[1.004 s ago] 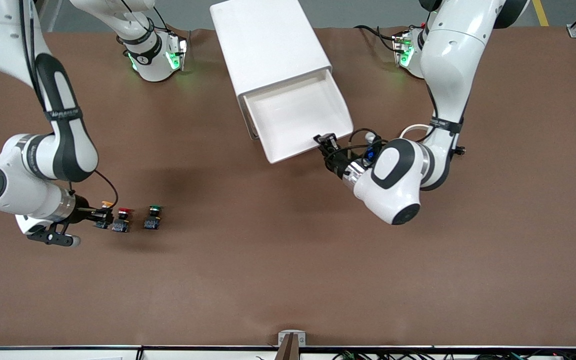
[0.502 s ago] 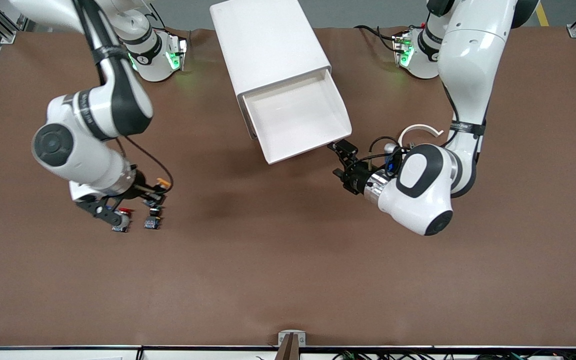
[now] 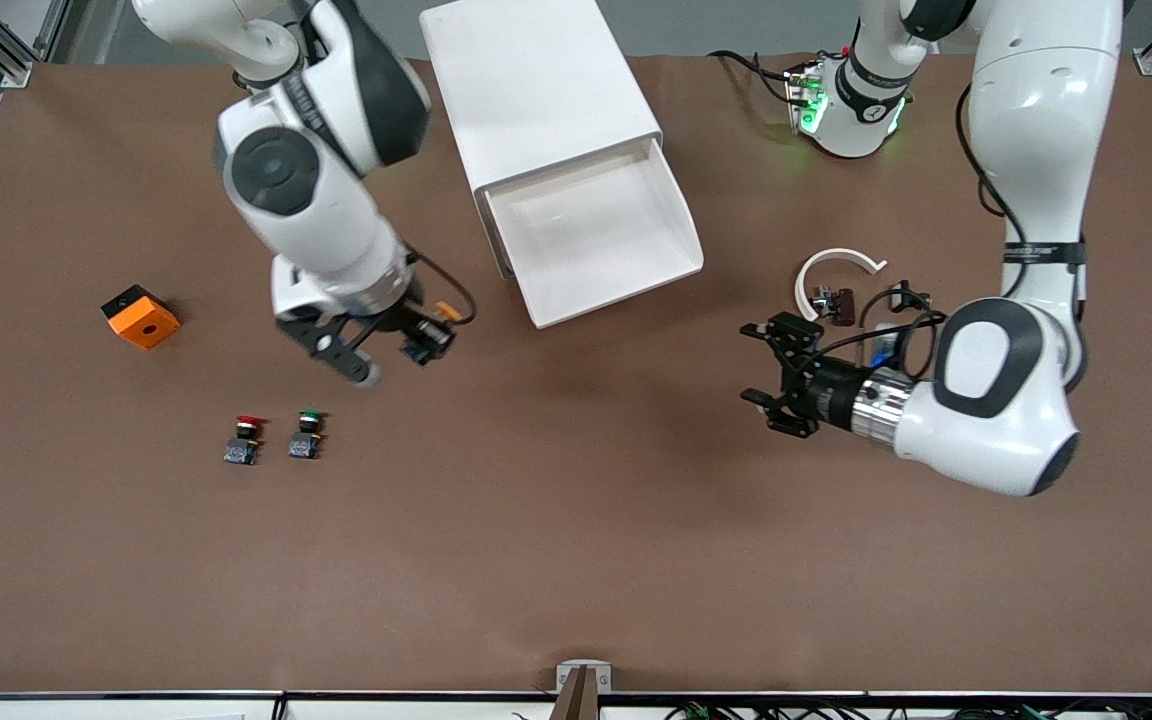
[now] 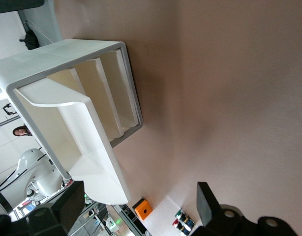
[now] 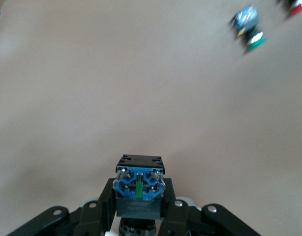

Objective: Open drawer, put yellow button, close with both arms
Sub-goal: 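Carry the yellow button into the open drawer with the right gripper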

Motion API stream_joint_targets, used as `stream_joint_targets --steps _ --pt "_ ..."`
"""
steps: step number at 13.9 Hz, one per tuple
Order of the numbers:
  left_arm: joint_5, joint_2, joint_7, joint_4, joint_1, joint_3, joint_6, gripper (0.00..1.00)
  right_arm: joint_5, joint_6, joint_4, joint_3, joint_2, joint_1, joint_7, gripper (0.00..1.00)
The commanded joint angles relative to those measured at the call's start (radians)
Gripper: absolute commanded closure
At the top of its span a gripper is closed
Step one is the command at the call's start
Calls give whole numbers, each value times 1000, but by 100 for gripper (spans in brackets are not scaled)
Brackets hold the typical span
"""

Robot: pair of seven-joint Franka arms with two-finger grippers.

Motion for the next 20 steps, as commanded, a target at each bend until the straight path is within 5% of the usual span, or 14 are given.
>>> stream_joint_targets --steps 1,9,13,18,19,20 --pt "20 -15 117 -8 29 -1 -2 0 7 -9 43 -13 15 97 155 100" --pt "155 -20 355 -7 70 59 3 0 -53 8 103 -18 123 338 392 100" --pt "158 -34 379 -1 52 56 169 0 -77 49 150 -18 198 395 475 100" --pt "267 -63 817 -2 21 48 239 0 -114 83 167 -18 260 440 539 100" --pt "267 -63 833 -2 21 48 239 0 -111 83 170 -19 260 435 541 87" --pt "270 -63 840 -2 20 48 239 0 -103 78 181 -18 260 424 544 1"
